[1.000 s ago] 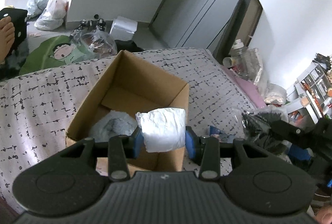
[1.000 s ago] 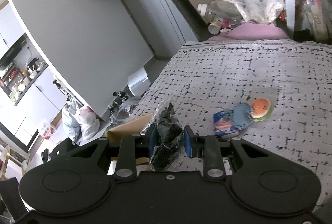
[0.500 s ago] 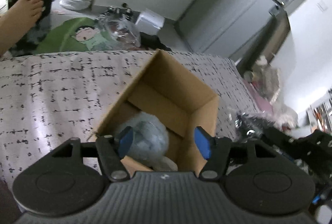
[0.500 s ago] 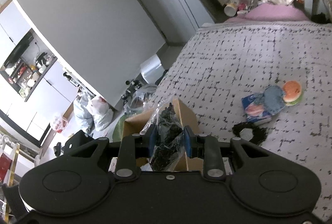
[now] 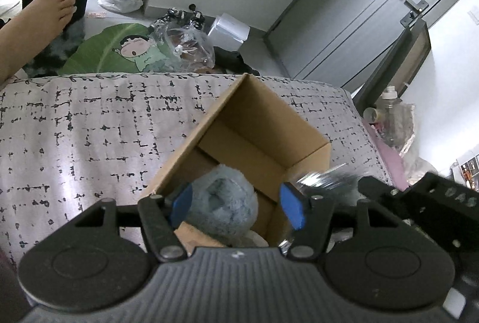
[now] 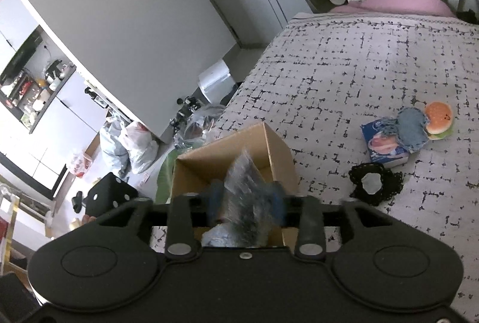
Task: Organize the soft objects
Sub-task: 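Lower the black plastic bag into the box and open the right gripper, then withdraw both grippers from the box toward the remaining items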
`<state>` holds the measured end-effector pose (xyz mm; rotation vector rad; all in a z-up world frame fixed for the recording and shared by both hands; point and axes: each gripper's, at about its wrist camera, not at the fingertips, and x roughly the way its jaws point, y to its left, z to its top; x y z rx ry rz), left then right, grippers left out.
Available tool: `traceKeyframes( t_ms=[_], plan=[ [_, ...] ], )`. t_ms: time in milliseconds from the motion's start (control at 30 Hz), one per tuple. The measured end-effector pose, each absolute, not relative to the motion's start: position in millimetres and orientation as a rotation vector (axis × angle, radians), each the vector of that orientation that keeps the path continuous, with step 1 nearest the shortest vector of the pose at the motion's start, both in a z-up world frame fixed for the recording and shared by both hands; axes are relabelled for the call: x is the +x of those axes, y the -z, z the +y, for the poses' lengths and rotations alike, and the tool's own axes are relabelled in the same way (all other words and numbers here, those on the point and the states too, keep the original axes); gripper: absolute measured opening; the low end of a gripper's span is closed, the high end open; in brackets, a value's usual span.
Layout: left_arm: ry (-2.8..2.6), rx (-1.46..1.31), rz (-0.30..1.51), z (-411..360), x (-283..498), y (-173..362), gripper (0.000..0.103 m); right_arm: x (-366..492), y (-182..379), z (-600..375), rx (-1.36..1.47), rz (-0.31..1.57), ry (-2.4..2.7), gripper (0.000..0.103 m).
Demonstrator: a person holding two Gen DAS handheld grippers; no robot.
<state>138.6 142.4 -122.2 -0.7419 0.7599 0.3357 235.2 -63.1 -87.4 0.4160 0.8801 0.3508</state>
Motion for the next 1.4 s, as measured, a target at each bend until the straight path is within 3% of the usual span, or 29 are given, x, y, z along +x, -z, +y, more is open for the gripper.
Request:
traceKeyframes(
  t_ms=[433,700,1000,1400],
  plan=[
    [-0.341,-0.646,0.795,122,146,120,0.064,217,89,-127,0.451,0.891,-0.249,0.067],
    [-0.311,-0.54,0.816,94,149,111,0.077,208,83,-155,0.431,0.893,-0.243,0.077],
    [-0.304,-0.455,0.82,65,150,101,0.08,201,75,-196,0.434,0.877,-0.218,0.091],
    [-0.306,-0.362,0.793,33,152,90,0.08,198,83,-259,0.454,0.834,-0.229,0.092]
  ],
)
